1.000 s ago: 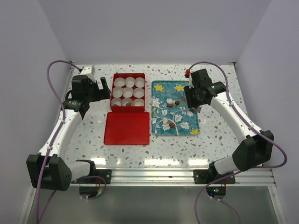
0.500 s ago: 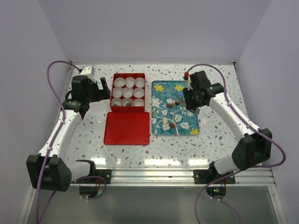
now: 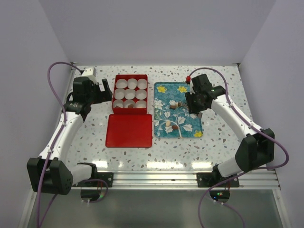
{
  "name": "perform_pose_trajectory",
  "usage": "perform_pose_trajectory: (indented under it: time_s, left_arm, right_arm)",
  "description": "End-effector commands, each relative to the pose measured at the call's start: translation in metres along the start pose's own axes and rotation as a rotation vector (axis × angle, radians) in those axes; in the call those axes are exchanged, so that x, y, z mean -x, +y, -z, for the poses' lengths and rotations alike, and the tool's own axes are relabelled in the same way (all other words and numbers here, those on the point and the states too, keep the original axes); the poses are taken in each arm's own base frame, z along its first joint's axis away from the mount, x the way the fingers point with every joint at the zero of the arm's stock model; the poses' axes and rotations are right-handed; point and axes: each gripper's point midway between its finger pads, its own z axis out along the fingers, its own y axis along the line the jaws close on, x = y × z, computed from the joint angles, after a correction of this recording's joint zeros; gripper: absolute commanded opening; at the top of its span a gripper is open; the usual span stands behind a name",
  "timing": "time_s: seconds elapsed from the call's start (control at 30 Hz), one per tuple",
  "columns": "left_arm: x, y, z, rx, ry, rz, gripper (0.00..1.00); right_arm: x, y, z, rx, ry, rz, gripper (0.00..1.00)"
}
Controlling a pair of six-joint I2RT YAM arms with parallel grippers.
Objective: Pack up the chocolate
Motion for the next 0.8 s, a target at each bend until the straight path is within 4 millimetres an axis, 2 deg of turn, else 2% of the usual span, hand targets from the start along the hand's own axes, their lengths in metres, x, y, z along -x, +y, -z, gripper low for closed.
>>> perform_pose_trajectory:
  time_s: [0.0,0.37,0.57,0.77]
  left_arm:
    - [0.011,-0.003,-0.001,-0.012,-0.047,-0.022,1.00]
    - [0.011,-0.002,-0.002,-0.009,-0.040,-0.025,1.00]
    - [0.009,-0.002,-0.003,-0.010,-0.039,-0.022,1.00]
    - [0.010,-0.005,-0.005,-0.023,-0.039,-0.022,1.00]
  right_arm:
    - [0.007,-0.002,-0.003,-0.013,-0.032,0.006,0.40]
    - [0.012,0.005,-0.011,-0.004,-0.018,0.033,0.38]
    - [0.009,0.001,-0.006,-0.025,-0.008,0.042,0.28]
    - [0.014,-0.002,0.006,-0.041,-0.023,0.038,0.26]
